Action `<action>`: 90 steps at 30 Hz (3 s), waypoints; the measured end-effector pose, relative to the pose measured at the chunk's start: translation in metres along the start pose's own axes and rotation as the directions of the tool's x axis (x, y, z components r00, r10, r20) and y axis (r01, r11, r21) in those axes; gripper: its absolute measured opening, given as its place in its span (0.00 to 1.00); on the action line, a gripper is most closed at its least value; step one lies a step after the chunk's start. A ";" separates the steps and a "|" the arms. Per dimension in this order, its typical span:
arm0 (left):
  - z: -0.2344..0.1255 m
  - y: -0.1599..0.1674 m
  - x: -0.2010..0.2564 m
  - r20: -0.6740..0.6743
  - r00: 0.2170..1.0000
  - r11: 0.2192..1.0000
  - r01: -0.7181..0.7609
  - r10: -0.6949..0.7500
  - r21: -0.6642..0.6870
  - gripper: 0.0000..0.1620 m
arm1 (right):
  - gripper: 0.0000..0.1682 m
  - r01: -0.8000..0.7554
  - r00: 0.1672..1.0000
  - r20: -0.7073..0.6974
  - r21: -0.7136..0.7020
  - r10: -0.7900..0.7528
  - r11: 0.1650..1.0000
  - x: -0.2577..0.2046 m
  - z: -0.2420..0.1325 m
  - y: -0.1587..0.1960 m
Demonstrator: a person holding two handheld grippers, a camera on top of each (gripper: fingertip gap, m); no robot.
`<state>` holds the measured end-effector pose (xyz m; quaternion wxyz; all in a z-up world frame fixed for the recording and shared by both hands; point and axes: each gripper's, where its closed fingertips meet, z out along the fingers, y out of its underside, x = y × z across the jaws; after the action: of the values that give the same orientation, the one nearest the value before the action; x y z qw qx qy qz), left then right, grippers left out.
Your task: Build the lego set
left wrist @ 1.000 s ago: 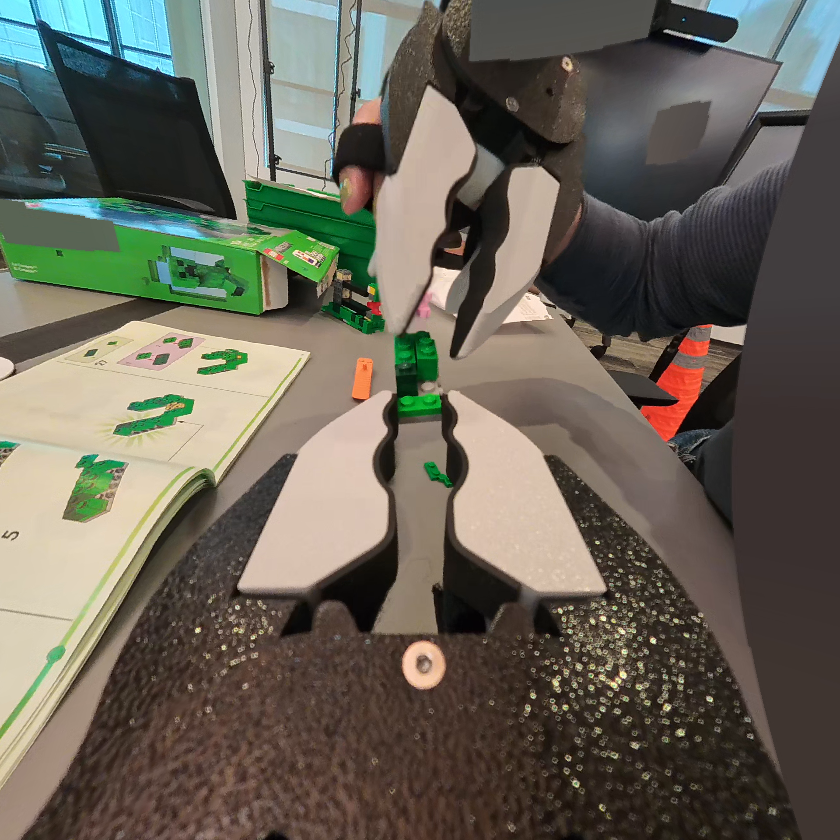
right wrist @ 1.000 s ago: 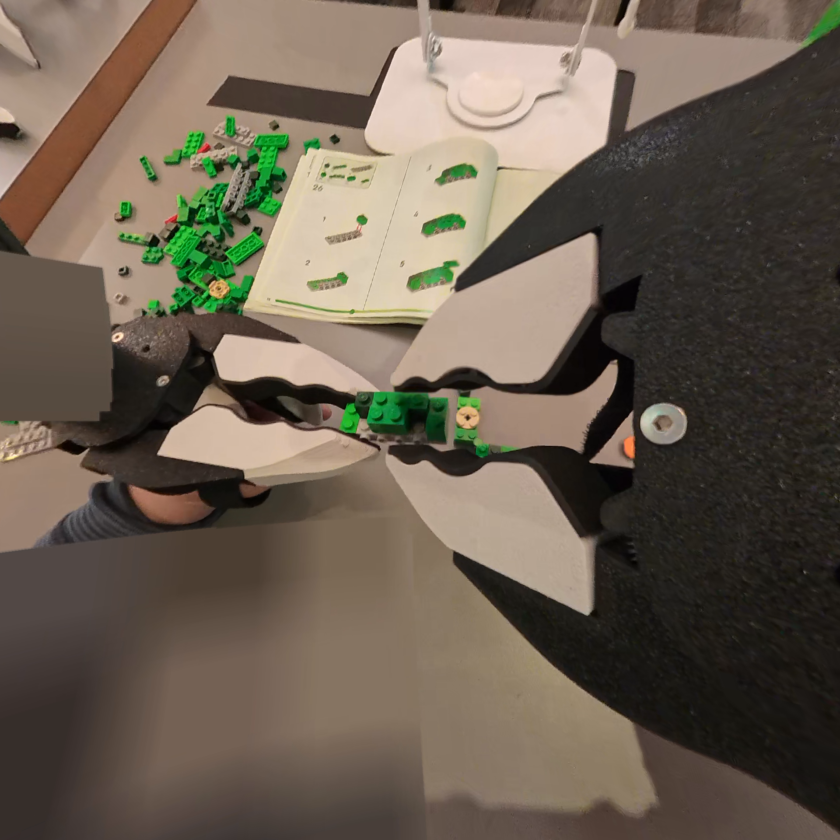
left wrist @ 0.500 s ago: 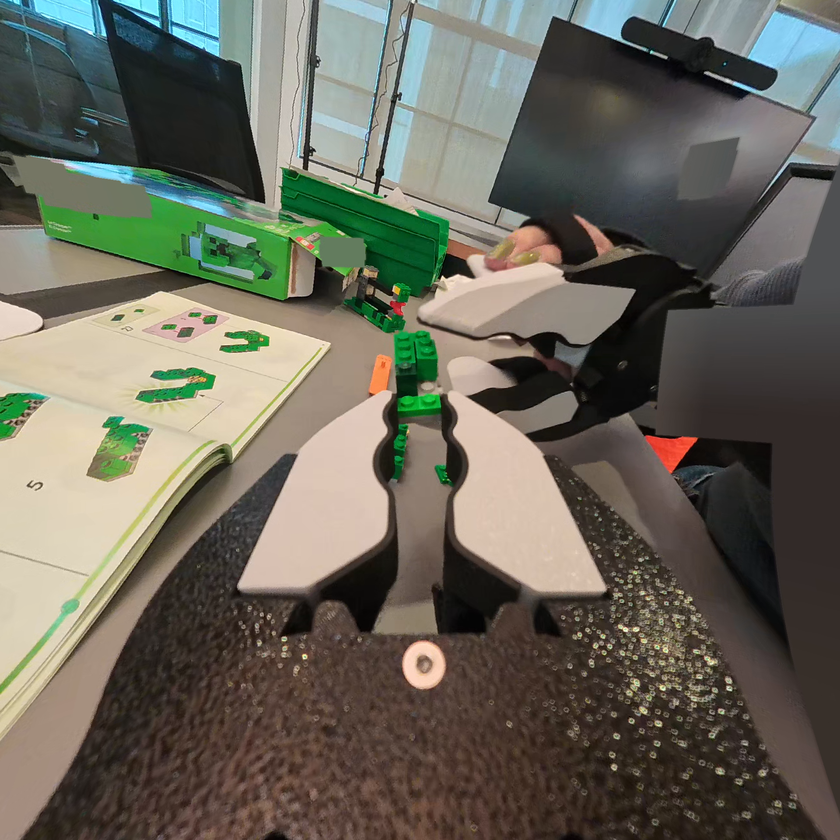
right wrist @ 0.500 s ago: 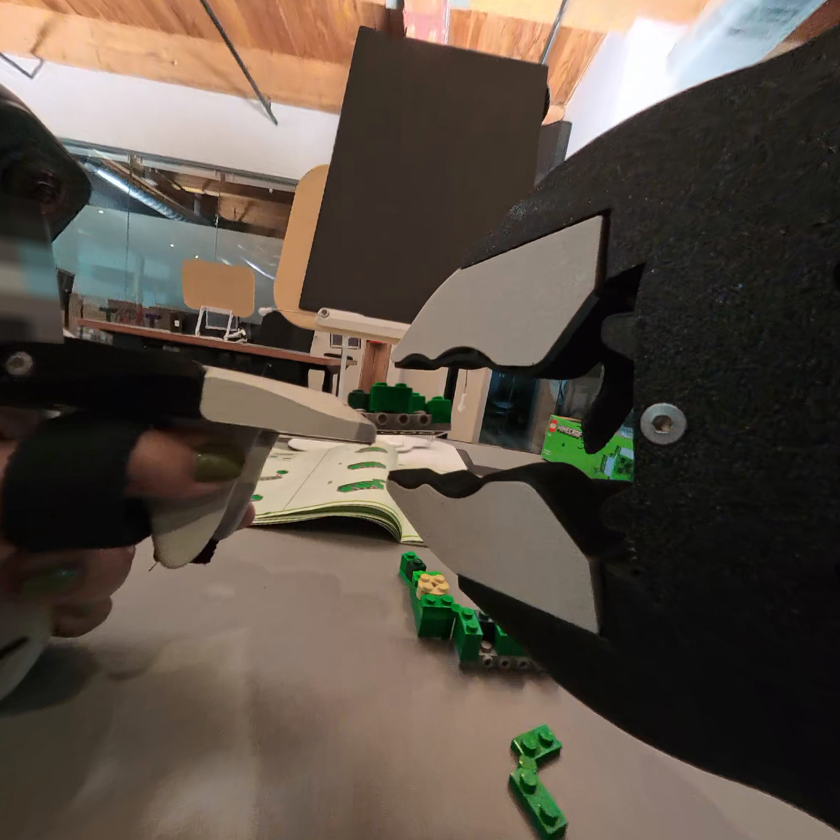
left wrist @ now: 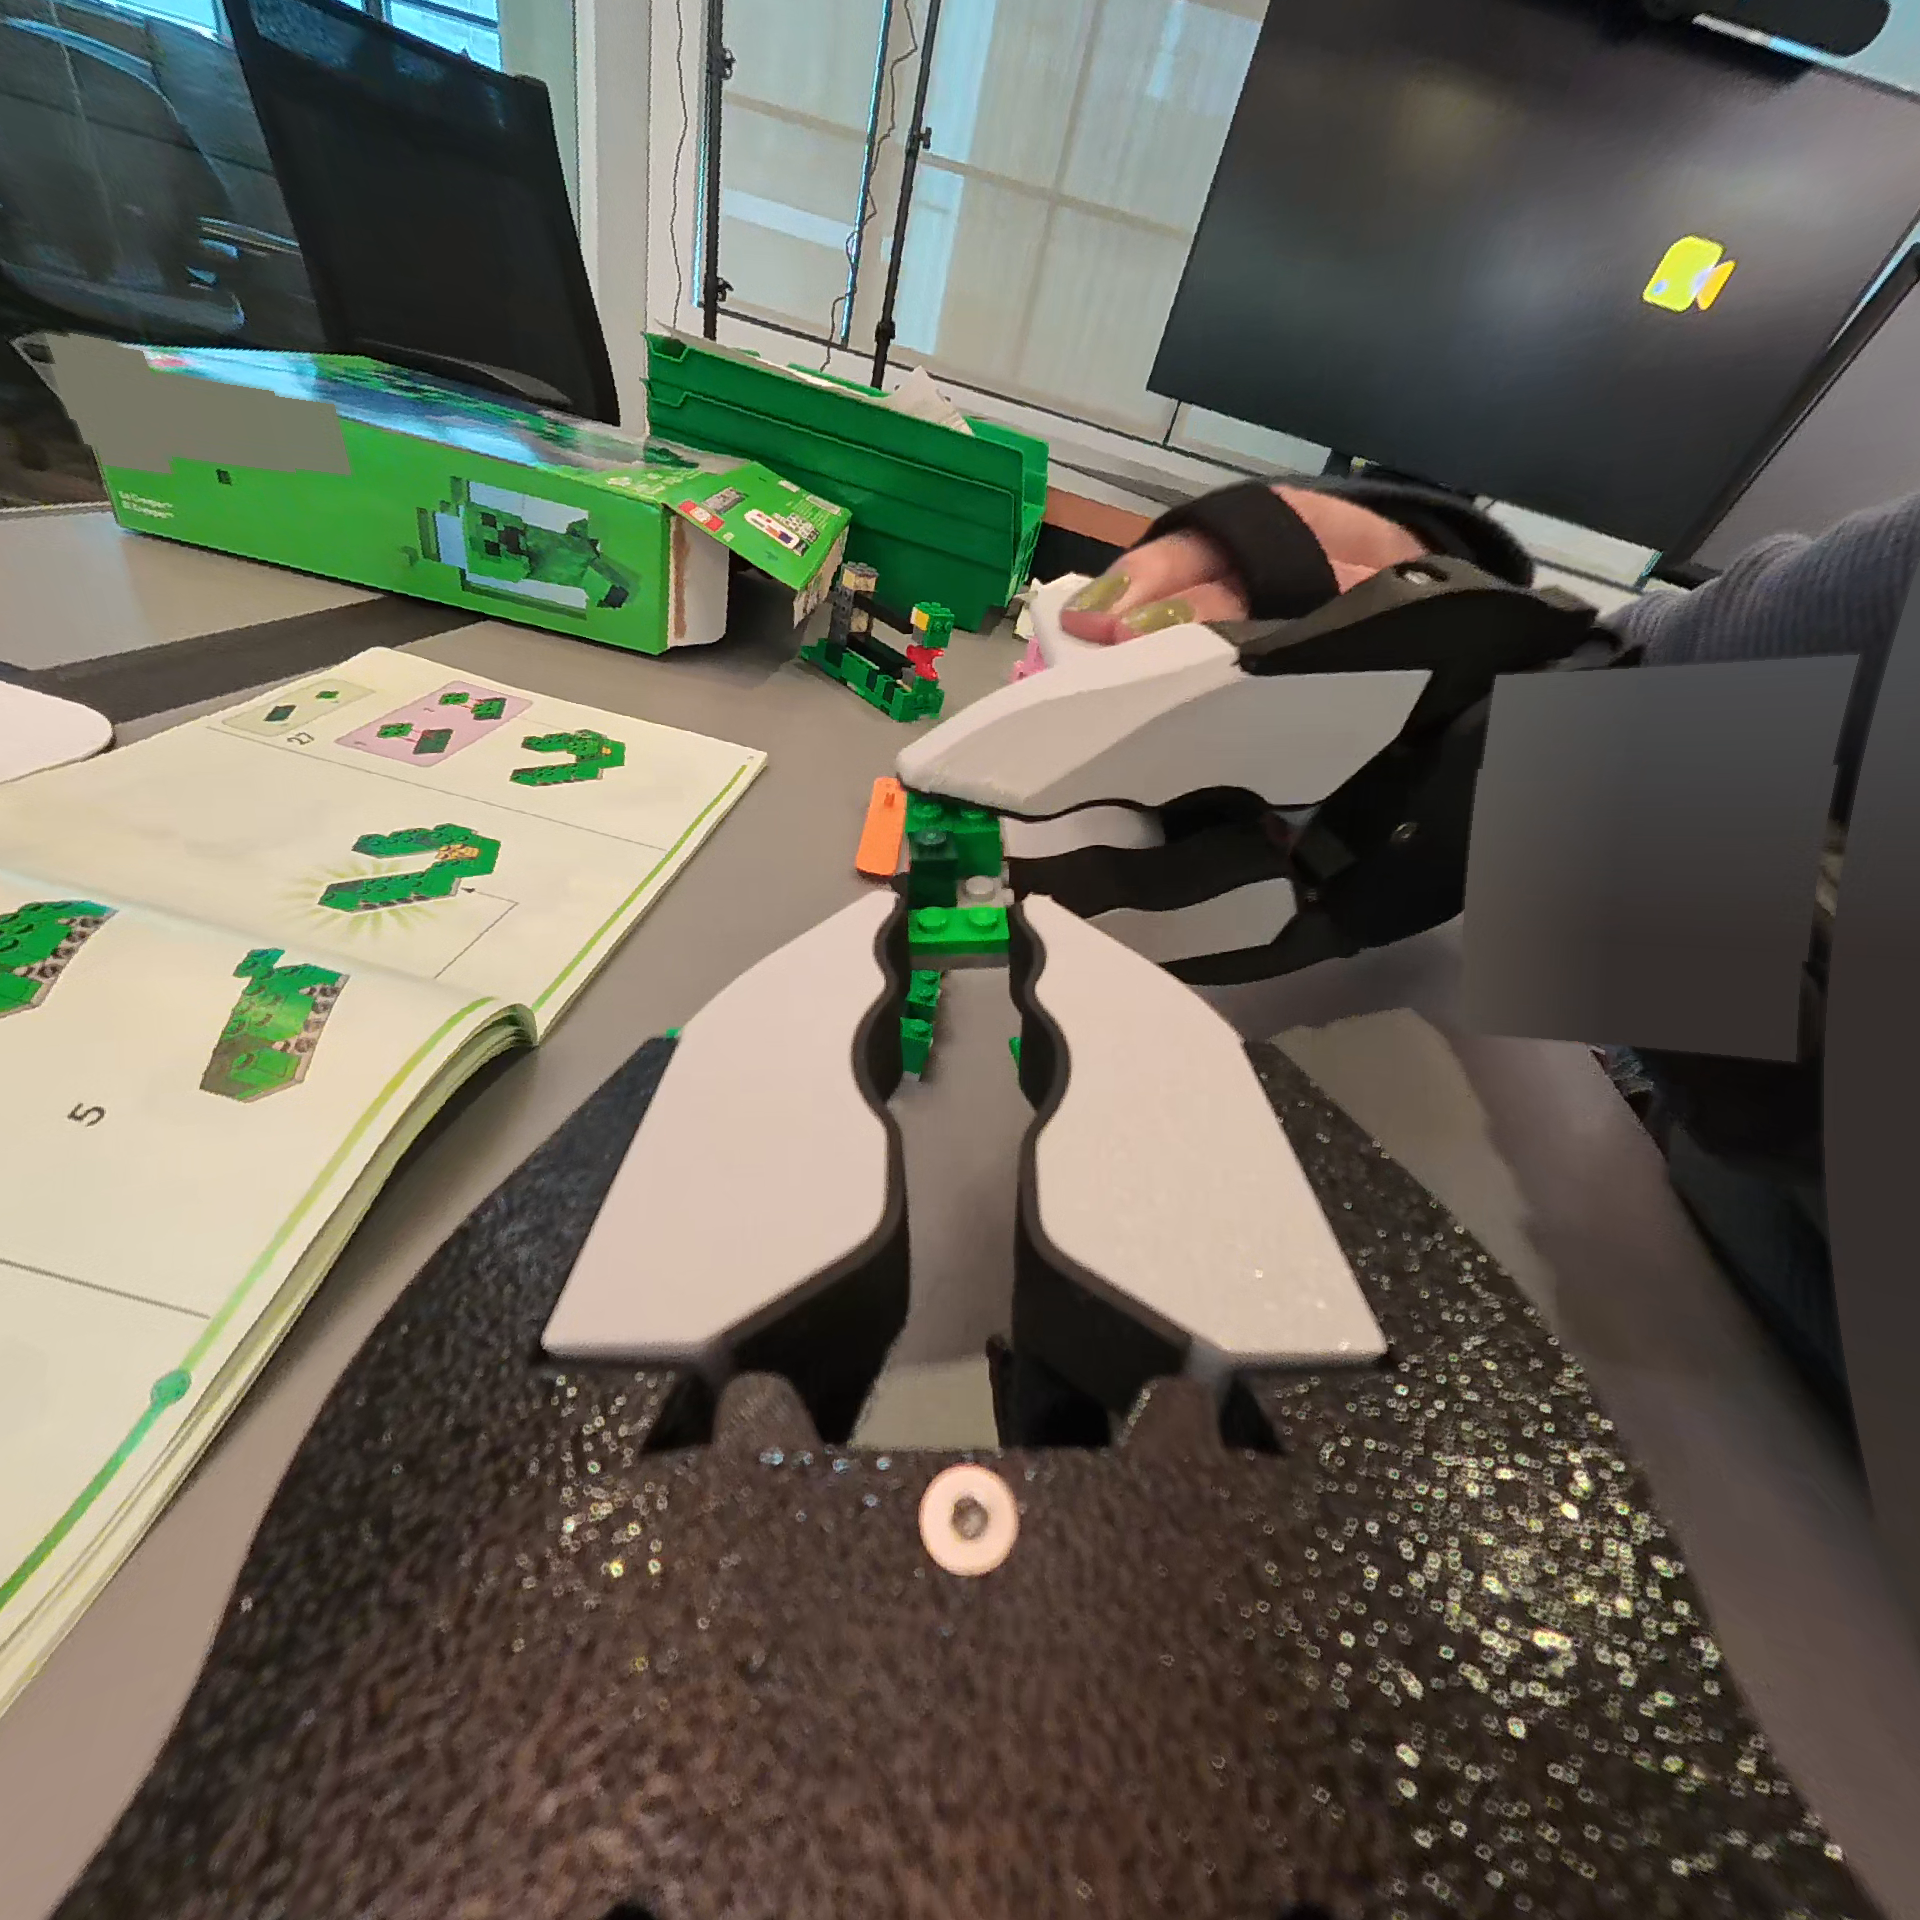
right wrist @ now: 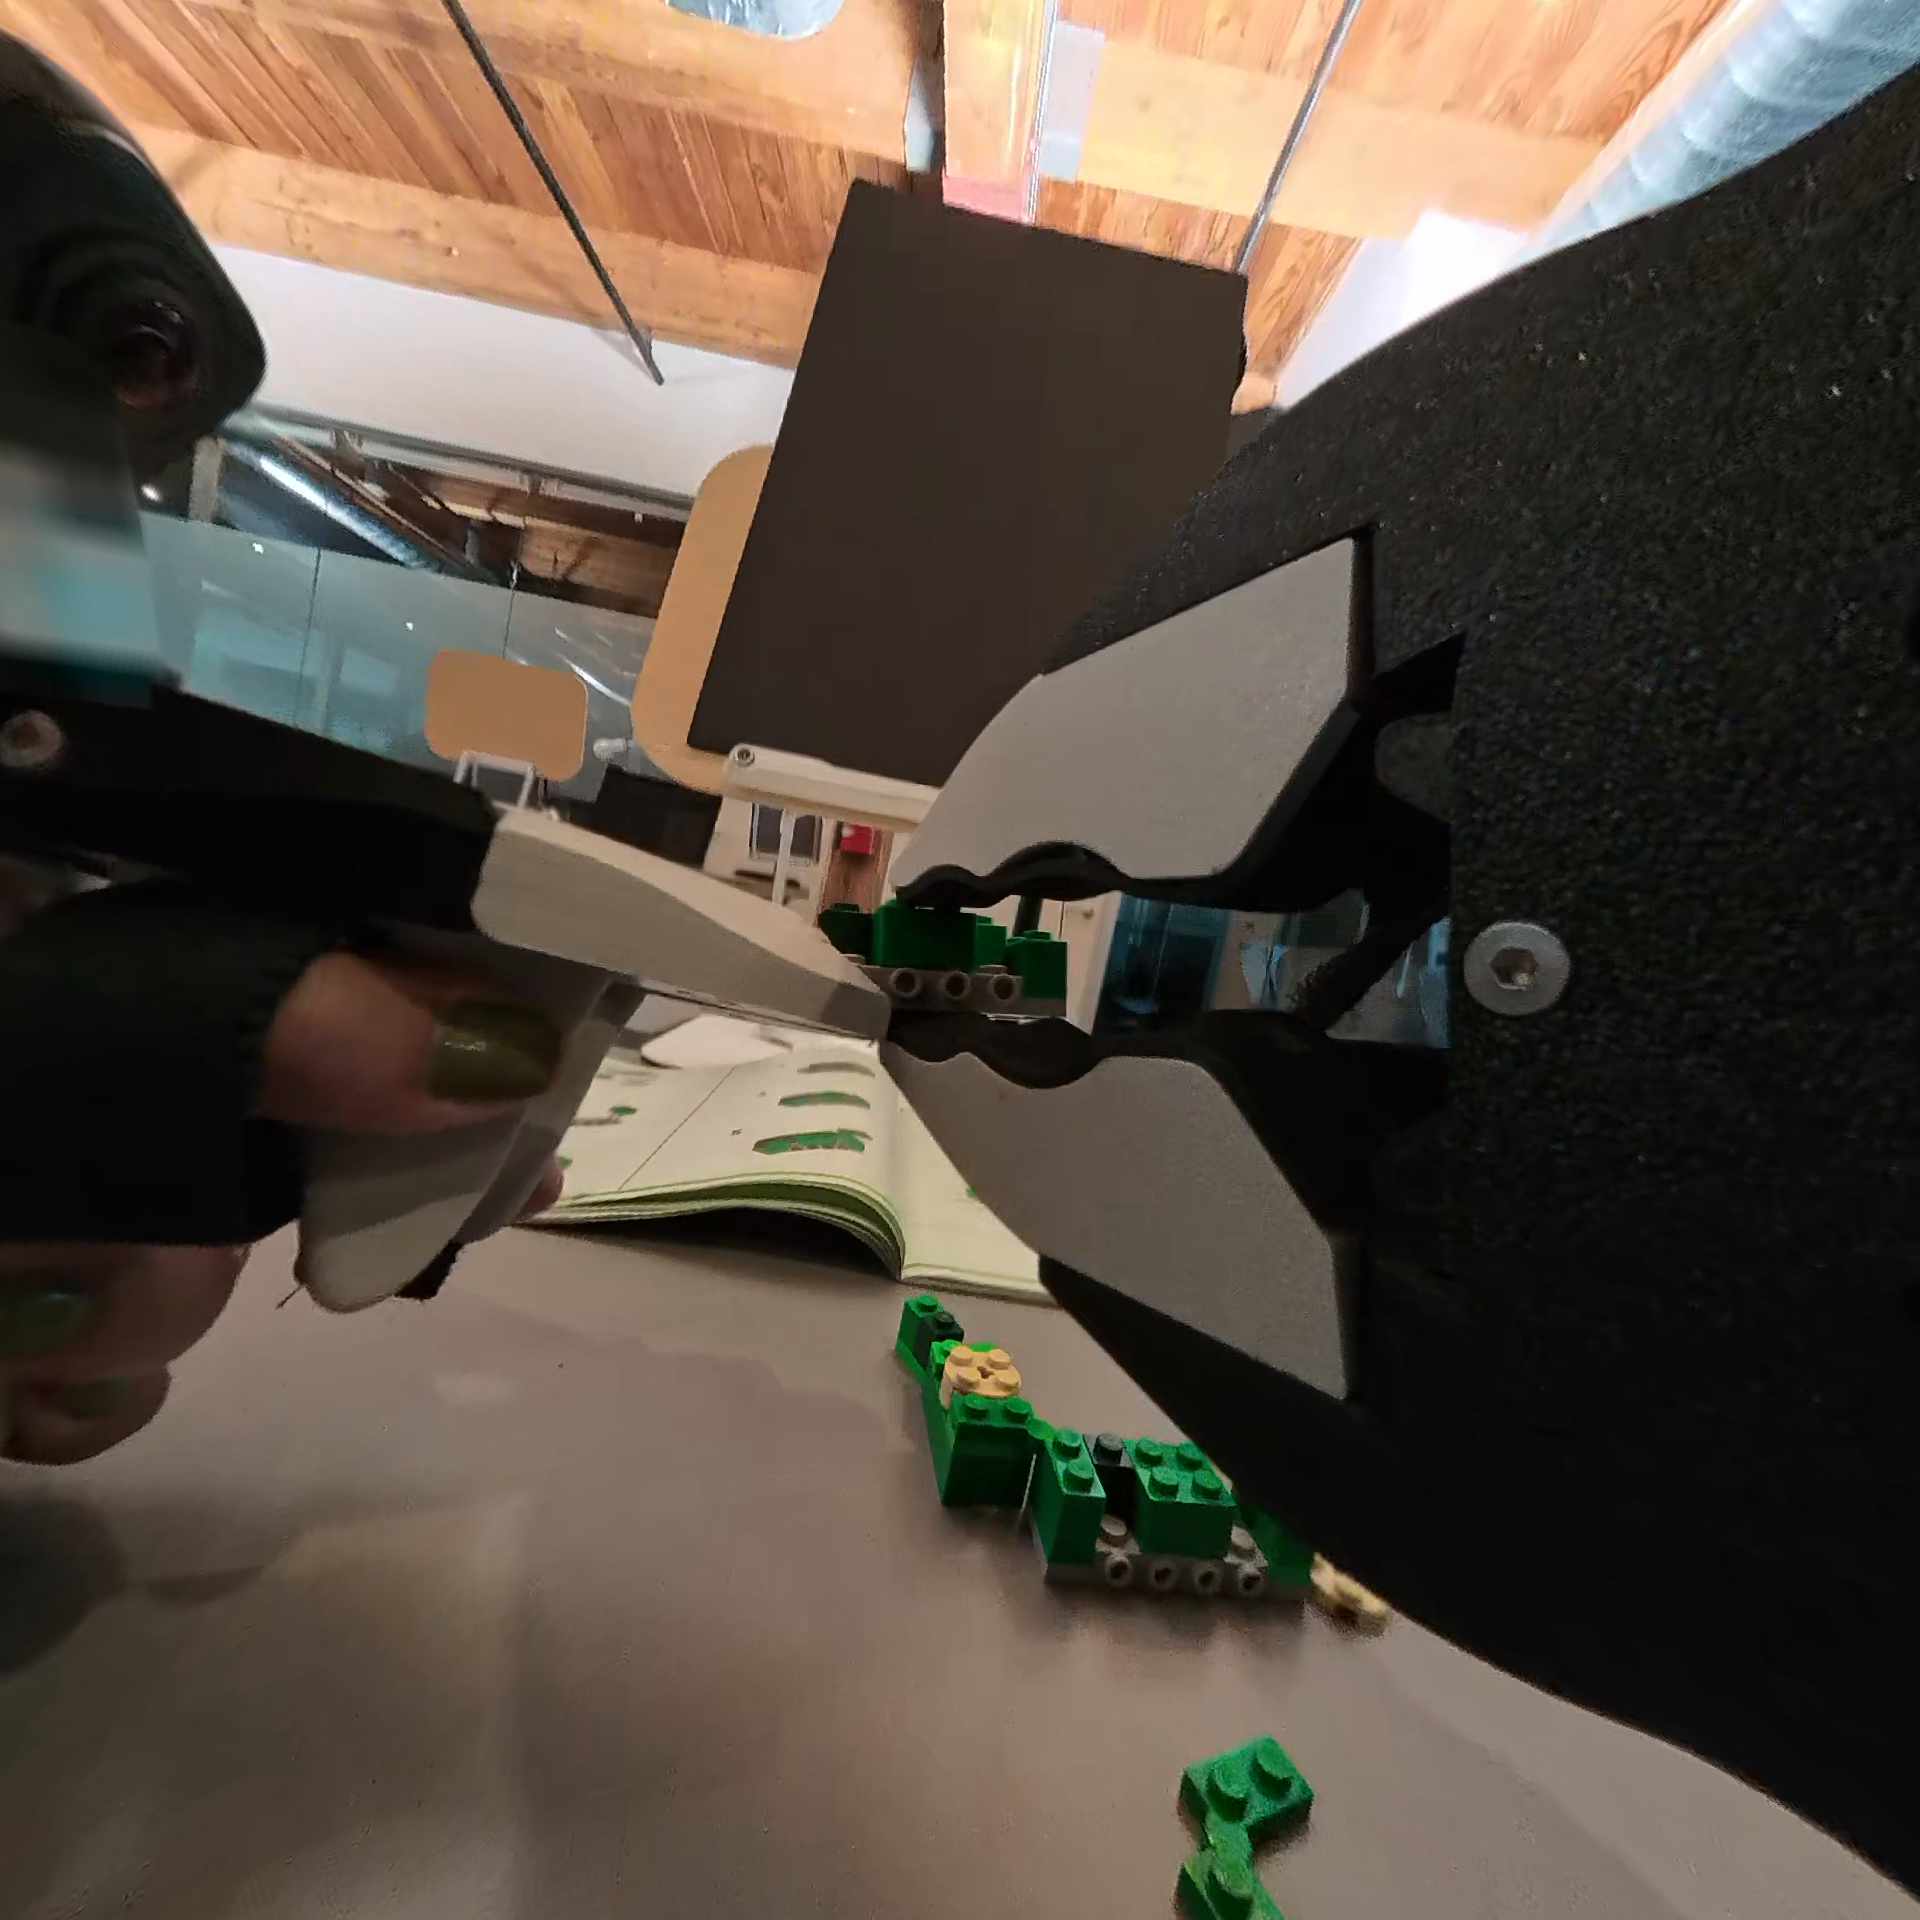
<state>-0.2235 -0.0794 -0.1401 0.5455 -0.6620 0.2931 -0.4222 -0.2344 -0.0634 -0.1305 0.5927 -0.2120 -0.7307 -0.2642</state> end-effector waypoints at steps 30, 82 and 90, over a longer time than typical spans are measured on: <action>-0.005 -0.013 0.004 0.054 0.989 0.985 -0.139 0.134 0.105 0.11 | 0.12 -0.217 0.960 -0.162 0.095 0.230 0.972 0.010 -0.001 -0.002; -0.042 -0.032 -0.027 0.388 0.863 0.913 -0.392 0.323 0.110 0.11 | 0.19 -0.688 0.721 -0.079 0.039 0.688 0.725 0.000 -0.016 0.059; -0.028 -0.022 -0.006 0.284 0.854 0.883 -0.467 0.436 0.046 0.11 | 0.15 -0.771 0.588 0.286 -0.084 0.756 0.632 -0.043 -0.044 0.071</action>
<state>-0.2528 -0.0822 -0.1193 0.7002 -0.5929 0.3403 -0.2057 -0.1481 -0.0370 -0.1562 0.5377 -0.5267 -0.6549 0.0682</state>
